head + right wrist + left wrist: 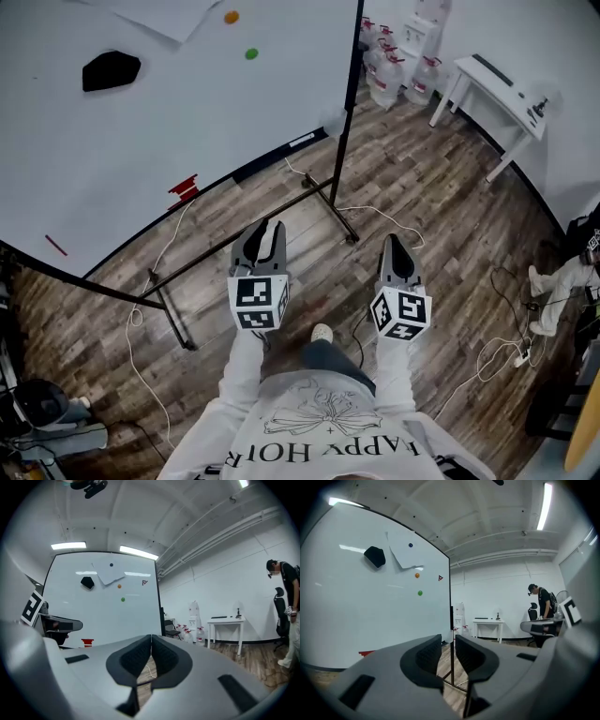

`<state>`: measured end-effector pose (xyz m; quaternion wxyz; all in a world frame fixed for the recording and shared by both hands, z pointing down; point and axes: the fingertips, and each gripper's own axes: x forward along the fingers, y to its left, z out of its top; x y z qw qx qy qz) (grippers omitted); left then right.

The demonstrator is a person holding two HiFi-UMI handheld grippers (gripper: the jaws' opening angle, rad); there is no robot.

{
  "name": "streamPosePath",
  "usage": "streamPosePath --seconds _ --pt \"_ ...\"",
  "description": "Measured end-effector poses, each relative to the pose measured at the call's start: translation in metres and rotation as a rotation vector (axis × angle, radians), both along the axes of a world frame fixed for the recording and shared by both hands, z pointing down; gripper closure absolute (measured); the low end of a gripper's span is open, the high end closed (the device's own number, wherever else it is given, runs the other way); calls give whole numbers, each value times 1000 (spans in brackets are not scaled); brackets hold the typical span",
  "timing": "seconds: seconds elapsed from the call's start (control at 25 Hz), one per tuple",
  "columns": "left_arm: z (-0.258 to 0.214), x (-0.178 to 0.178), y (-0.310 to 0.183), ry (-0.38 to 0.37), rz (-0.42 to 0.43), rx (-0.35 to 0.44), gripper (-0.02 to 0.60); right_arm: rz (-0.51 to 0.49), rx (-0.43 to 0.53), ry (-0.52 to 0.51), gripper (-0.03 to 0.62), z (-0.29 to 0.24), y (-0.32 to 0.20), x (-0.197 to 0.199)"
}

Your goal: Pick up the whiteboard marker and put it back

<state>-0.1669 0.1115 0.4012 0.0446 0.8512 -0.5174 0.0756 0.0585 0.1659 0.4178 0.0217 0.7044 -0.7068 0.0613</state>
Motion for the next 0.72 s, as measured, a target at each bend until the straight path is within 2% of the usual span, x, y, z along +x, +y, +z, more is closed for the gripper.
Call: streamPosePath --seconds 0.24,0.52,0.72 --pt "0 42 -54 -35 -34 2 495 -68 -3 -11 591 3 -61 32" --pt "19 68 -110 -133 -32 -43 465 -104 -46 -44 591 27 -107 50" --pt "33 82 -155 -146 -26 -67 465 -109 -61 -47 591 38 -147 60"
